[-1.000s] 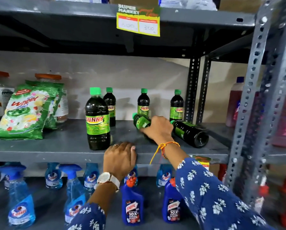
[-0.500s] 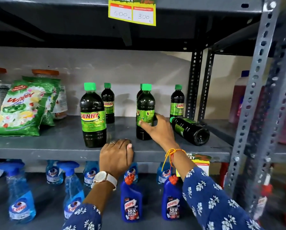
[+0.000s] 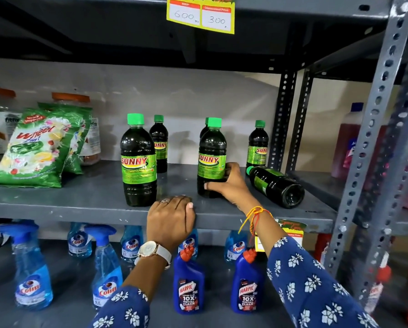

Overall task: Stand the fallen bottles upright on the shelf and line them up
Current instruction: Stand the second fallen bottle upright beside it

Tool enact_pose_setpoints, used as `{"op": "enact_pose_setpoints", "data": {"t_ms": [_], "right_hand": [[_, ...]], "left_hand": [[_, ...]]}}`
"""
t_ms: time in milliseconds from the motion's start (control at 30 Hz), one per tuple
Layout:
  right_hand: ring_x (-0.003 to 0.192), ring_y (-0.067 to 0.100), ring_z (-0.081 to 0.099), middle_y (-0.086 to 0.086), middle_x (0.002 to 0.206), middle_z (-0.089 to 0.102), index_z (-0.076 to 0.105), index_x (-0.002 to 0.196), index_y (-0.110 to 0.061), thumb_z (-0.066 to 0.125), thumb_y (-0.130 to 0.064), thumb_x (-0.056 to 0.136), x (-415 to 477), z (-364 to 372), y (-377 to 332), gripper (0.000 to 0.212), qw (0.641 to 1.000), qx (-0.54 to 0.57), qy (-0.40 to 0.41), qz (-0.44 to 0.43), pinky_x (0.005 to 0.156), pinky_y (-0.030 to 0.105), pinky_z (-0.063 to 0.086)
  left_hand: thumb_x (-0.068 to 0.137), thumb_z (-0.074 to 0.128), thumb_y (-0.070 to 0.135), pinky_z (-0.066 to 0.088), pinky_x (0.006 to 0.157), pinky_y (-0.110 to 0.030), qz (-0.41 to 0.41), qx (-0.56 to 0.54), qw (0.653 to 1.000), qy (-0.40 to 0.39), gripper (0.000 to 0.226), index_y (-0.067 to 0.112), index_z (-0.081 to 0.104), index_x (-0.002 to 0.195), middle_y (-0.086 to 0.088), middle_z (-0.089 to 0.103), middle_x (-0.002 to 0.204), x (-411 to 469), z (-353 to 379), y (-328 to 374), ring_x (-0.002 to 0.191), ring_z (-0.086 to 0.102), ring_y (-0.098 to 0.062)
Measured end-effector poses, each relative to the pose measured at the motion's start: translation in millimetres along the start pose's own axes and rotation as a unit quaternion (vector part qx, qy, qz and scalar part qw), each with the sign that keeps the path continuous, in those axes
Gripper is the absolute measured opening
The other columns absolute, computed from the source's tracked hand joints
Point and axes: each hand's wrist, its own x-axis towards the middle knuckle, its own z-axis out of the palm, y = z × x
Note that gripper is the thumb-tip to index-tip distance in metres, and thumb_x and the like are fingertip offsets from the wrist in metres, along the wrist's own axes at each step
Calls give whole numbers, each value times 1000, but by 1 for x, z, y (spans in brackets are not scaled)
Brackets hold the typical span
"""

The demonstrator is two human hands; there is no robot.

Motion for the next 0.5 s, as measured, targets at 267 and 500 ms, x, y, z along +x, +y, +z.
{"op": "enact_pose_setpoints", "data": {"t_ms": [267, 500], "right_hand": [[95, 15, 59, 0, 102, 61, 42, 103, -21, 81, -15, 61, 1, -1, 3, 58, 999, 29, -30, 7, 84, 30, 47], [89, 10, 59, -7, 94, 61, 48, 101, -20, 81, -13, 61, 0, -2, 1, 53, 999, 49, -13, 10, 77, 24, 47]], "left_hand": [[86, 38, 24, 47, 62, -33, -6, -3, 1000, -4, 37, 8, 71, 82, -9, 74, 81, 0, -1, 1, 67, 67, -27], [86, 37, 24, 47, 62, -33, -4, -5, 1000, -2, 37, 9, 71, 83, -9, 74, 81, -1, -1, 0, 67, 66, -27]]}}
